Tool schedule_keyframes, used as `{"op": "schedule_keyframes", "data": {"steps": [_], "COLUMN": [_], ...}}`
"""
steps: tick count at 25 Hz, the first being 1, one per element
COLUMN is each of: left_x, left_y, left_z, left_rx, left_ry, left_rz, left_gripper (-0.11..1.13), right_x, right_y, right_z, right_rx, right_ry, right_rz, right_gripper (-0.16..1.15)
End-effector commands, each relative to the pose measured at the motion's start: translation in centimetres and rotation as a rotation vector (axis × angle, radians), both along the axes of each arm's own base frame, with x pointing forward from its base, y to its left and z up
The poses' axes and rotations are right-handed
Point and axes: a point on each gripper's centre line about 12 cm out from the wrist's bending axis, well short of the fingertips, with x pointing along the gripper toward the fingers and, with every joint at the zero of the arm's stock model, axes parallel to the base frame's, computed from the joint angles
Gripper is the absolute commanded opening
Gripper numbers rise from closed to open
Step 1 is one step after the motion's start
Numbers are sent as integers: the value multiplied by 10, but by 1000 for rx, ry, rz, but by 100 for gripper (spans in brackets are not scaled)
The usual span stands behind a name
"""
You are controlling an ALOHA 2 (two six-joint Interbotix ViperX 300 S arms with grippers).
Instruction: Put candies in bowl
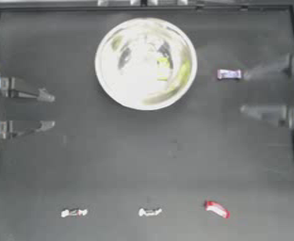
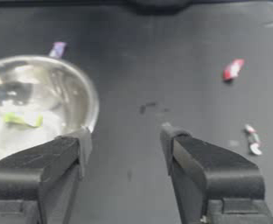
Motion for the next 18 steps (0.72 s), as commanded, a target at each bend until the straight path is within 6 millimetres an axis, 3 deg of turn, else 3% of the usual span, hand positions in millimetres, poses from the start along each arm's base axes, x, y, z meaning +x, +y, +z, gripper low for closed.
{"op": "schedule_keyframes", "data": {"steps": [1,7,12,18], "left_x": [1,1,1,0], "left_y": [-1,-2,-3,-3], "left_z": [1,-2,-3,-6], "left_rx": [-11,-32,-49,-70], "left_ry": [-19,-19,-19,-14], "left_rz": [4,3,4,7], "left_gripper": [86,87,86,86], "right_x": [-10,-10,-5,8], "right_y": [-23,-56,-94,-124], "right_z": [16,15,-3,-29], "right_rx": [12,-2,89,160], "right_ry": [157,361,497,604], "right_rz": [-102,-143,-122,-49], "right_gripper": [99,99,99,99]}}
